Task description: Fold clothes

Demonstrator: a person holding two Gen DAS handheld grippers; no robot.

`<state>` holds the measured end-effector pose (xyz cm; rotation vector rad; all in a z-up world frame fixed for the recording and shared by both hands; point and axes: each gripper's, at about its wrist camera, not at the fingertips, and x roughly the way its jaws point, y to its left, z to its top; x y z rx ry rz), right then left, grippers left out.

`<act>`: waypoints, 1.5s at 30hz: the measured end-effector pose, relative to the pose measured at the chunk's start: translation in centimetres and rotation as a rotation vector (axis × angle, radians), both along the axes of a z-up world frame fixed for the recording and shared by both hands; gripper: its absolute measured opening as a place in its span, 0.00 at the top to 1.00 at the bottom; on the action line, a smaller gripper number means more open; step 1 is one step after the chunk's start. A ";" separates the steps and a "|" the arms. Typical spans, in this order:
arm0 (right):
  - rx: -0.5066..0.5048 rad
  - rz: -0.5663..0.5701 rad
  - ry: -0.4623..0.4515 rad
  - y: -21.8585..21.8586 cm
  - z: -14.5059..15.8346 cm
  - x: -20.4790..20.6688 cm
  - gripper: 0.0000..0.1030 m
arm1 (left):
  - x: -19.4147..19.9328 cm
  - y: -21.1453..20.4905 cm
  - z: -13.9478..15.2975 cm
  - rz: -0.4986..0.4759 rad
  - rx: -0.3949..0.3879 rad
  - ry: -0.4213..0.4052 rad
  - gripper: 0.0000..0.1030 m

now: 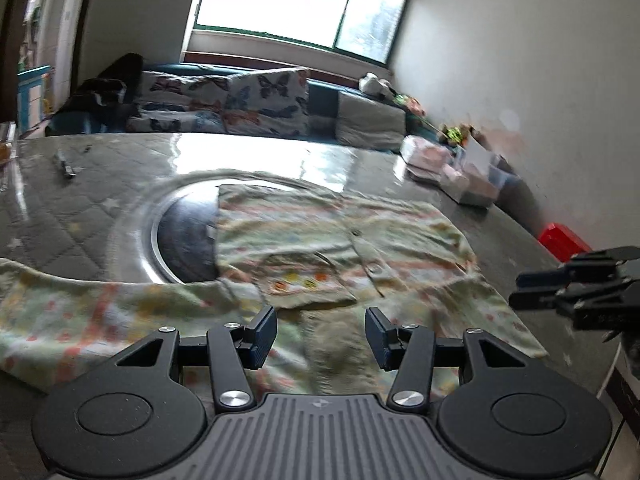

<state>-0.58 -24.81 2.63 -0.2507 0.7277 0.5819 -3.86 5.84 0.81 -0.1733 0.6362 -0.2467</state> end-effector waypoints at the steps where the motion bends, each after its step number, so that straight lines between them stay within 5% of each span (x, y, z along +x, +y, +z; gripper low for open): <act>1: -0.004 -0.008 0.011 -0.3 -0.5 -0.1 0.69 | 0.1 -0.4 -0.1 -0.010 0.005 0.003 0.50; 6: -0.027 -0.047 0.055 -1.9 -2.5 -0.4 0.73 | 0.7 -1.5 -0.2 -0.025 0.035 0.006 0.50; 17: 0.009 -0.101 -0.022 -2.3 -1.3 2.1 0.75 | 2.0 0.2 -0.6 0.057 0.058 0.032 0.49; 24: -0.048 0.054 -0.050 -0.1 -1.2 5.6 0.75 | 2.4 1.5 -1.2 0.102 0.073 0.057 0.48; 35: -0.121 0.218 0.041 0.8 -2.9 8.2 0.75 | 3.3 1.9 -2.0 0.120 0.084 0.098 0.48; 39: -0.133 0.225 0.033 0.3 -3.0 8.2 0.98 | 3.5 1.9 -2.2 0.127 0.090 0.113 0.48; 45: -0.121 0.160 0.009 -1.1 -2.6 8.2 1.00 | 3.8 1.7 -2.2 0.126 0.097 0.117 0.48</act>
